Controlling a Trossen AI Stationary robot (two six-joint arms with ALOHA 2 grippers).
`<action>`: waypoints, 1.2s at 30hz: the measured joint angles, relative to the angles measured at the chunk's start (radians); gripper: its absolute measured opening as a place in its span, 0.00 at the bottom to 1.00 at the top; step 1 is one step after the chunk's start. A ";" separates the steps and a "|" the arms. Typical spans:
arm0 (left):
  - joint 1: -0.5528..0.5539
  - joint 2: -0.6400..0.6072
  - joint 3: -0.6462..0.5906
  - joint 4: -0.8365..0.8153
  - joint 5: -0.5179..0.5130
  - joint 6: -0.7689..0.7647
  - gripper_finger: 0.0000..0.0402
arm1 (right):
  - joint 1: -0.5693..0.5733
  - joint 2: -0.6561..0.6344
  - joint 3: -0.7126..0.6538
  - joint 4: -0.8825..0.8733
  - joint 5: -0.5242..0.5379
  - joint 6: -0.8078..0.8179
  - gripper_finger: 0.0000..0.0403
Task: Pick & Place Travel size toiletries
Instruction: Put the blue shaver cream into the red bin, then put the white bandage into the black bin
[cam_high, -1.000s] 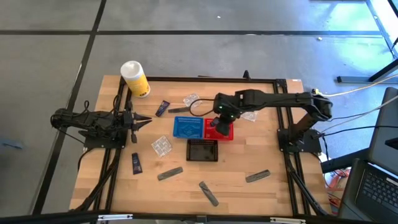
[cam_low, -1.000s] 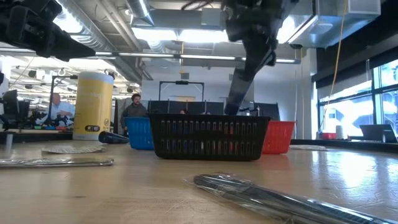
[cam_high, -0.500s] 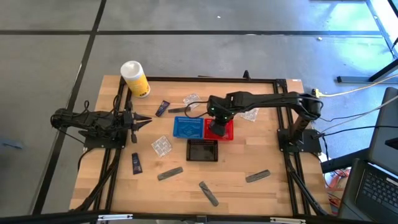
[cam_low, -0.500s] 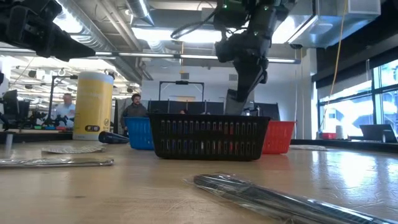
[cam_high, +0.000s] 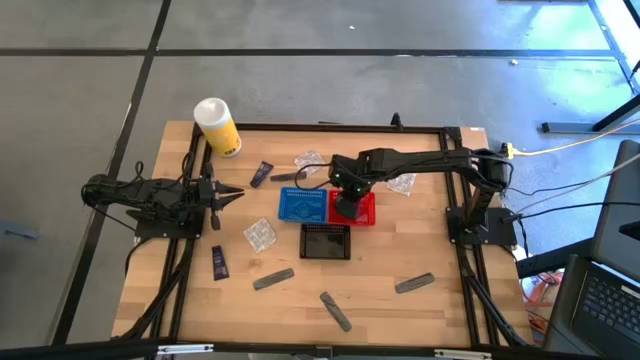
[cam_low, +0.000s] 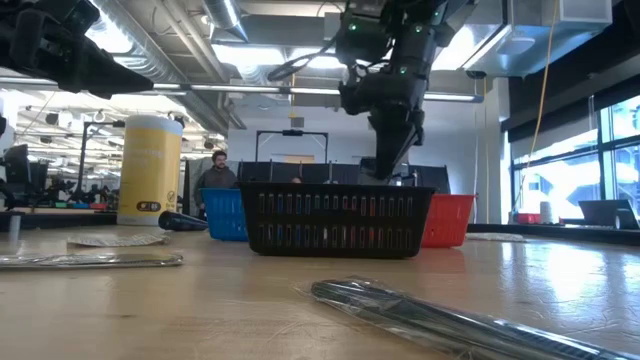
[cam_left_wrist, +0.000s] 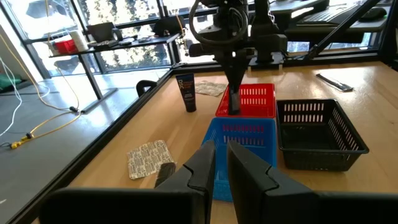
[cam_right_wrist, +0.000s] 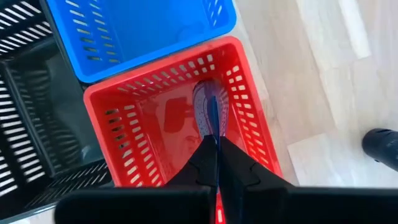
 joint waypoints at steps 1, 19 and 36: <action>0.000 0.000 0.000 0.000 0.000 0.000 0.09 | 0.000 0.000 0.000 0.000 0.002 0.000 0.00; 0.000 0.000 0.000 0.000 0.000 0.000 0.09 | 0.000 0.004 -0.001 -0.007 0.015 0.000 0.15; 0.000 0.000 0.000 0.000 0.000 0.000 0.09 | 0.001 0.003 -0.002 -0.007 0.015 -0.023 0.01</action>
